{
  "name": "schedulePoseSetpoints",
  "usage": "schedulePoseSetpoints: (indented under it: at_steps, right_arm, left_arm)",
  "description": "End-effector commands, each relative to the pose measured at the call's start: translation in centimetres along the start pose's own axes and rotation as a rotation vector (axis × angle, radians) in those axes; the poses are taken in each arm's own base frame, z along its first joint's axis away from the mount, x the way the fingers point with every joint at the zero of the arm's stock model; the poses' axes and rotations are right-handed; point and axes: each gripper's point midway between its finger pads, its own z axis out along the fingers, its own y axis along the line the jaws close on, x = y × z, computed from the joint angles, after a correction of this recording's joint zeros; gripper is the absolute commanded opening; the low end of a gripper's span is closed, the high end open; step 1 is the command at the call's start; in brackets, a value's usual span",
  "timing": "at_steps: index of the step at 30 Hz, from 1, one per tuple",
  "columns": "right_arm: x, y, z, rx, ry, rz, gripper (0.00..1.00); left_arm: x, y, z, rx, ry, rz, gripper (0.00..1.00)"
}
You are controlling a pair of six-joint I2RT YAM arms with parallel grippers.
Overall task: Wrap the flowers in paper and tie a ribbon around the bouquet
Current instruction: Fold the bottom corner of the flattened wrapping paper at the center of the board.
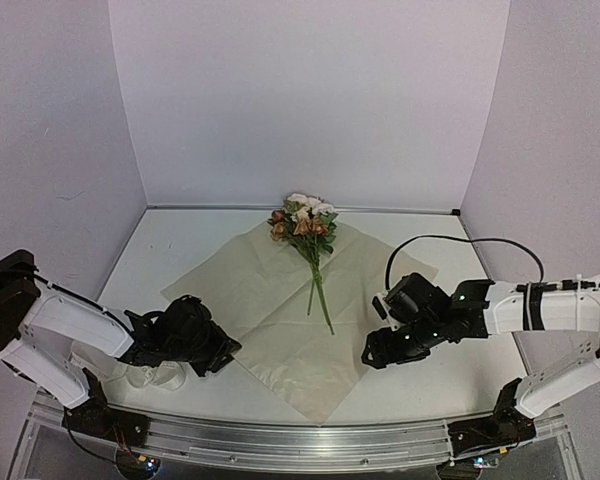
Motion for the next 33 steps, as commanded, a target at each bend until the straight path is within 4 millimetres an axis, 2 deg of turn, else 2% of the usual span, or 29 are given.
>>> schedulePoseSetpoints:
  at_steps: [1, 6, 8, 13, 19, 26, 33]
  right_arm:
    - [-0.9, 0.8, -1.7, 0.003, -0.054, -0.175, 0.68]
    - [-1.2, 2.0, -2.3, 0.006, -0.066, -0.379, 0.68]
    - [-1.0, 2.6, -2.4, 0.009, -0.072, -0.468, 0.69]
    - [-0.6, 4.3, -2.0, 0.058, -0.163, -0.771, 0.71]
    - [1.2, 6.9, -0.7, 0.048, -0.282, -1.089, 0.74]
    - [3.5, 9.4, 1.0, 0.089, -0.326, -1.371, 0.82]
    - [3.9, 13.1, 3.1, 0.22, -0.455, -1.538, 0.83]
  left_arm:
    - [-0.9, -1.0, -1.3, 0.014, -0.066, 0.002, 0.23]
    - [-1.4, -2.9, -2.4, 0.051, -0.096, 0.042, 0.04]
    - [-1.5, -3.4, -2.6, 0.064, -0.094, 0.046, 0.0]
    - [-1.9, -4.0, -3.3, 0.081, -0.077, 0.015, 0.0]
    - [-2.8, -5.5, -4.9, 0.124, -0.057, -0.057, 0.0]
    - [-3.1, -7.3, -6.1, 0.168, -0.026, -0.095, 0.0]
    - [-3.3, -7.3, -6.4, 0.158, -0.022, -0.11, 0.0]
